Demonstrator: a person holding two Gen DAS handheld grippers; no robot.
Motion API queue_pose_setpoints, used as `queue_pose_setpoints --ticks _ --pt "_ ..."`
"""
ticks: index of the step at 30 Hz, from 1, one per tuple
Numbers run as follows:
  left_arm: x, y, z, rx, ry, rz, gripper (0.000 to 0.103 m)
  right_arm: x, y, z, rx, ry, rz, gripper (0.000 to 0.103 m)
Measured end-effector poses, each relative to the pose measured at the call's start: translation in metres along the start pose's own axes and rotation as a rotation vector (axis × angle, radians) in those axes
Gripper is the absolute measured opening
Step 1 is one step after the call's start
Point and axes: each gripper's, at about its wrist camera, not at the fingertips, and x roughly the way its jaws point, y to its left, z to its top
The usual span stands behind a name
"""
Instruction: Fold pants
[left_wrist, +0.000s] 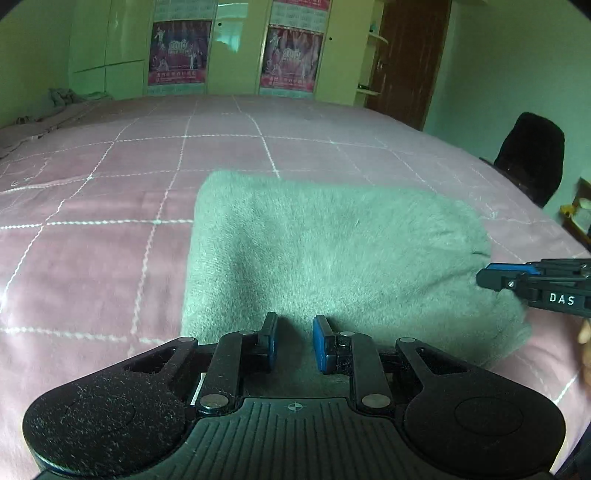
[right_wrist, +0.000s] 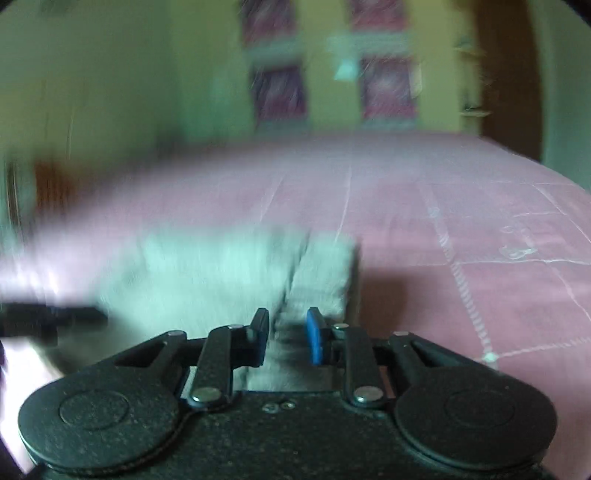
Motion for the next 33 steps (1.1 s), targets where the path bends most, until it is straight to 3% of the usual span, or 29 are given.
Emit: queue_pose_setpoints --ticks 3,7,8,9,10,11,12,15,18,20,23,27,33 --pt "-0.014 -0.003 0.02 0.021 -0.07 -0.003 0.021 0.003 -0.003 0.009 -0.003 0.008 0.017 0.022" --pt "0.003 -0.007 0.057 0.046 -0.099 -0.015 0.022 -0.011 -0.005 0.035 -0.007 -0.126 0.026 0.025" --pt "0.016 -0.008 0.064 0.062 -0.077 -0.016 0.027 -0.005 -0.006 0.042 -0.008 -0.134 0.023 0.026" --pt "0.033 -0.009 0.067 0.078 -0.037 -0.011 0.054 0.006 -0.007 0.049 -0.007 -0.113 0.021 0.026" --pt "0.054 -0.008 0.068 0.091 0.028 0.009 0.074 0.022 -0.009 0.052 -0.011 -0.069 0.016 0.026" --pt "0.072 -0.006 0.065 0.089 0.093 0.018 0.074 0.045 -0.011 0.051 -0.021 0.01 0.009 0.027" --pt "0.075 -0.005 0.062 0.081 0.096 0.022 0.074 0.062 -0.014 0.045 -0.019 0.047 0.006 0.029" --pt "0.057 -0.013 0.068 0.108 0.019 0.019 0.074 0.06 -0.017 0.05 -0.012 0.04 0.031 0.029" --pt "0.055 -0.009 0.082 0.061 -0.034 0.024 0.074 0.038 -0.011 0.065 -0.023 -0.052 0.063 0.028" --pt "0.071 -0.007 0.092 0.063 0.001 0.057 0.074 0.048 -0.009 0.078 -0.017 -0.036 0.068 0.027" --pt "0.104 -0.001 0.084 0.067 0.141 0.072 0.074 0.088 -0.011 0.074 -0.015 0.087 0.007 0.026" --pt "0.098 -0.01 0.079 0.107 0.118 0.101 0.074 0.099 -0.023 0.069 0.055 0.088 0.041 0.027" --pt "0.08 -0.017 0.077 0.117 0.113 0.118 0.074 0.083 -0.012 0.065 -0.005 0.061 0.016 0.029"
